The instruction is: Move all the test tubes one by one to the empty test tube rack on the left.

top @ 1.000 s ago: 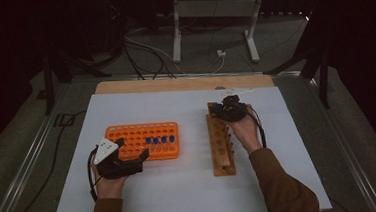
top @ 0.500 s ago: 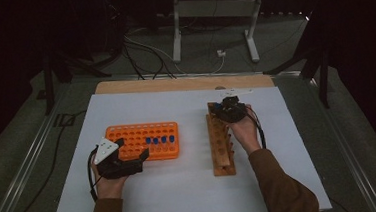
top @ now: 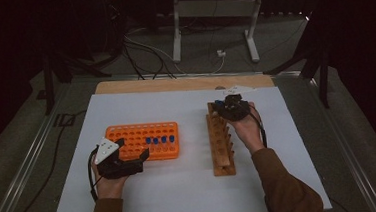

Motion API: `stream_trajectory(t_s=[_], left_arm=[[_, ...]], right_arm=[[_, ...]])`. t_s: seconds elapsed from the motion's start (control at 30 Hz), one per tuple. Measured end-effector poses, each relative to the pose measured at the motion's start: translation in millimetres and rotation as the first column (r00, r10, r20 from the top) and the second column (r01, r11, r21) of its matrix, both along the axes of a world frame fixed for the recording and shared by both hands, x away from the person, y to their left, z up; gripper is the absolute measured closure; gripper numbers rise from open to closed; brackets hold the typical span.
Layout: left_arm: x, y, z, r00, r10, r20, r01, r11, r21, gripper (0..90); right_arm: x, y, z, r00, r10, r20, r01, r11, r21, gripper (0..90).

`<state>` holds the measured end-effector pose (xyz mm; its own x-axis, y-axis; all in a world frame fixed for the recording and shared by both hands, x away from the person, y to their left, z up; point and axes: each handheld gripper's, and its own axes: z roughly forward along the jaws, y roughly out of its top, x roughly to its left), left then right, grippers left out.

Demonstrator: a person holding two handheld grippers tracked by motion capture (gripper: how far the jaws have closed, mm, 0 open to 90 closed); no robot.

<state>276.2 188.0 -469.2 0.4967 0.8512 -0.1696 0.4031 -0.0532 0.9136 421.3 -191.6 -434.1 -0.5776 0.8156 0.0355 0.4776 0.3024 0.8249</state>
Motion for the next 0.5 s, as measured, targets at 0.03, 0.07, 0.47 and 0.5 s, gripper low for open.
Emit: stream_trajectory(t_s=[0.03, 0.07, 0.47, 0.5], left_arm=[[-0.1, -0.1, 0.0, 1.0, 0.0, 0.0, 0.0, 1.0, 0.0, 0.7], [-0.1, -0.1, 0.0, 1.0, 0.0, 0.0, 0.0, 1.0, 0.0, 0.8], [-0.1, -0.4, 0.1, 1.0, -0.001, 0.001, 0.001, 1.0, -0.001, 0.8], [-0.1, -0.4, 0.1, 1.0, -0.001, 0.001, 0.001, 1.0, -0.001, 0.8]], right_arm=[[-0.3, -0.2, 1.5, 1.0, 0.001, 0.002, -0.001, 1.0, 0.0, 75.5], [-0.7, -0.4, 3.0, 1.0, 0.002, 0.005, -0.002, 1.0, -0.002, 75.5], [-5.0, -2.9, 18.0, 0.9995, 0.006, 0.031, -0.006, 1.0, 0.007, 75.6], [-5.5, -3.0, 19.1, 0.9994, 0.004, 0.033, -0.005, 1.0, 0.008, 75.5]])
